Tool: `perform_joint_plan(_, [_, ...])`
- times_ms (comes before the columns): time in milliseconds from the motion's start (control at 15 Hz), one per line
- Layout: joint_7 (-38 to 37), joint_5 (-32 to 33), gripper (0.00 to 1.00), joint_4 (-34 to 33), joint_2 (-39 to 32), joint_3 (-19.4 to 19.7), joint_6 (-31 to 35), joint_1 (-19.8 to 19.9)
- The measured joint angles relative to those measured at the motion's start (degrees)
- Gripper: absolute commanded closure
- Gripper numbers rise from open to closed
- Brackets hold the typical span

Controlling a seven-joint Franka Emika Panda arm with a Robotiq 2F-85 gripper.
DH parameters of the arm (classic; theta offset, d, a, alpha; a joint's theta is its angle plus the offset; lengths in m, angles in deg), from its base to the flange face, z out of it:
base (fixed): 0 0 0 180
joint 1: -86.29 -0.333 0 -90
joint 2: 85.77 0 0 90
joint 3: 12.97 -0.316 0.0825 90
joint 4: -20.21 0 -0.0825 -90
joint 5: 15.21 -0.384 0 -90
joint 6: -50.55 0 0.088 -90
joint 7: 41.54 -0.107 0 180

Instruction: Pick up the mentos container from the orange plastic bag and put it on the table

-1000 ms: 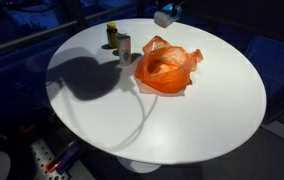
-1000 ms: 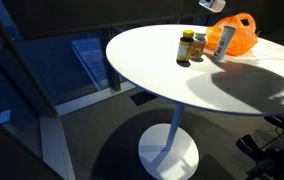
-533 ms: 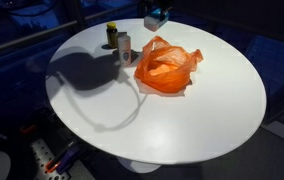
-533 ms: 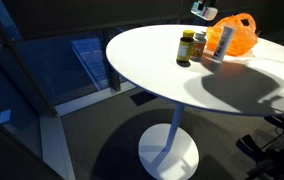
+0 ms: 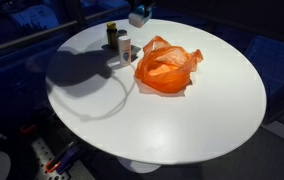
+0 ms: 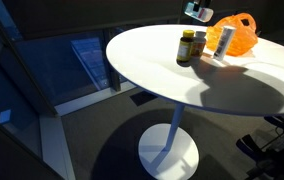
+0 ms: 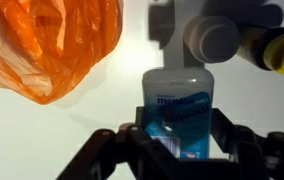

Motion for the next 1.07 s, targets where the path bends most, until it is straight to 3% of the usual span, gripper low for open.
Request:
perform_joint_plan(467, [6.0, -1.3, 0.6, 9.1, 7.8, -2.2, 2.7, -0.1])
perform_joint_plan(1067, [18.7, -7.3, 0.6, 17.3, 12.1, -4.9, 3.7, -1.7])
